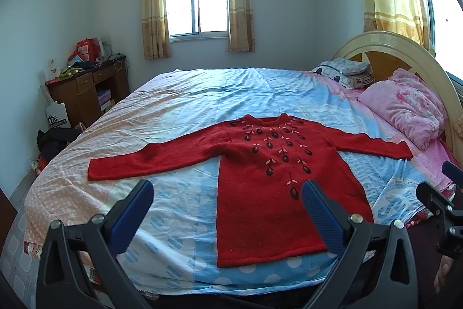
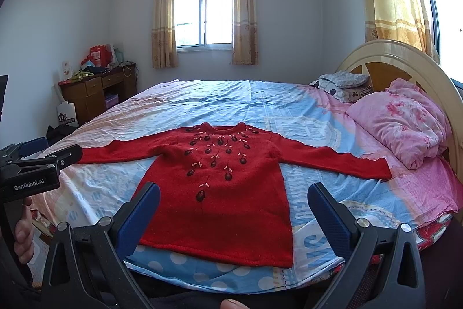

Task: Fold small clothes

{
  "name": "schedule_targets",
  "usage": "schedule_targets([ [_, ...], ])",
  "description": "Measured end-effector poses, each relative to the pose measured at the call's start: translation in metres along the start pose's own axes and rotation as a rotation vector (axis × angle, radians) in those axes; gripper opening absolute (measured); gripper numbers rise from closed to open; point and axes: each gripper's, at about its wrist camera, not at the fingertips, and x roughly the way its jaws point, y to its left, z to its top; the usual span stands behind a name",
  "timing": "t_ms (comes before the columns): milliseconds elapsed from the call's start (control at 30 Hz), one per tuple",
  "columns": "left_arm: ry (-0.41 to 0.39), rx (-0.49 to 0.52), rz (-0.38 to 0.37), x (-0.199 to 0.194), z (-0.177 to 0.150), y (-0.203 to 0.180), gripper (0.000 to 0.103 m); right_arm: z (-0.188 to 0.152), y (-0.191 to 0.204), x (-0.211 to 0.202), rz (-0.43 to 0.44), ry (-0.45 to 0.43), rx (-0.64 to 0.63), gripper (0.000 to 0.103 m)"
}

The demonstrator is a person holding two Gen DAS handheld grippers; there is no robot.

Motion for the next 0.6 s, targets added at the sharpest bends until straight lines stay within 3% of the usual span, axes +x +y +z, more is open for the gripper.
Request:
schedule_targets([
  [600, 0.003, 0.001, 0.0, 0.0007, -0.0017, 0.0009, 0.103, -0.0017, 0.0007, -0.0001, -0.001, 0.006, -0.002, 0.102],
])
